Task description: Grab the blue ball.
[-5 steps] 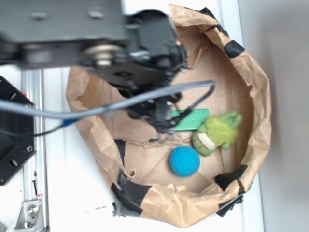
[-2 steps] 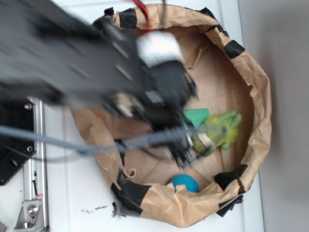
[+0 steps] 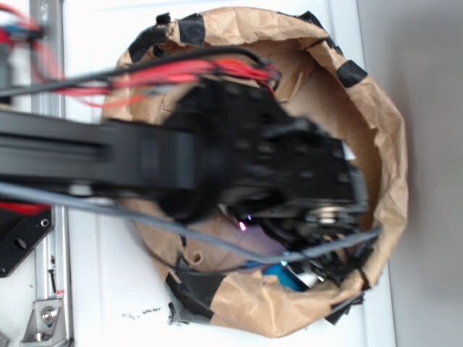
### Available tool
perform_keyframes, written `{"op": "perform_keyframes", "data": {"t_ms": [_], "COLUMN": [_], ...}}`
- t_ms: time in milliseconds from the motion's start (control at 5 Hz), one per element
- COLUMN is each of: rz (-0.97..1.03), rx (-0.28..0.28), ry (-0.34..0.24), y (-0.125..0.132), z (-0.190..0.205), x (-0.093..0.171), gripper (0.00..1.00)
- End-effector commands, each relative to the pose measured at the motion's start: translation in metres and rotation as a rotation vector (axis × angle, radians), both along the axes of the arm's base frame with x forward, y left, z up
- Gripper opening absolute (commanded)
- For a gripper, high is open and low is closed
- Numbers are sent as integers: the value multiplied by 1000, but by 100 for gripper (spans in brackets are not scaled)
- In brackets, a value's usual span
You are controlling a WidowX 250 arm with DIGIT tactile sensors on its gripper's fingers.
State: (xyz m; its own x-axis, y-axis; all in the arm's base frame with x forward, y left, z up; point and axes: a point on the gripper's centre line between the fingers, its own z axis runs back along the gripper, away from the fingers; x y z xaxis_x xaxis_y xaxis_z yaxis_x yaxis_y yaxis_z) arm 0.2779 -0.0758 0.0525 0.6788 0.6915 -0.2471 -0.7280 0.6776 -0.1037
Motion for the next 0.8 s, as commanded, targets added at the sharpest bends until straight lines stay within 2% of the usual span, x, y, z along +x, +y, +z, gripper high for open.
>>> {"op": "perform_keyframes", "data": {"t_ms": [0, 200, 400, 600], "rz": [96, 117, 136, 171], "rx": [-248, -284, -353, -350], "ry": [-12, -36, -64, -28], "y": [-36, -47, -52, -53], "z": [33, 21, 9, -1], "x": [-16, -20, -16, -20], "gripper": [100, 100, 100, 0]}}
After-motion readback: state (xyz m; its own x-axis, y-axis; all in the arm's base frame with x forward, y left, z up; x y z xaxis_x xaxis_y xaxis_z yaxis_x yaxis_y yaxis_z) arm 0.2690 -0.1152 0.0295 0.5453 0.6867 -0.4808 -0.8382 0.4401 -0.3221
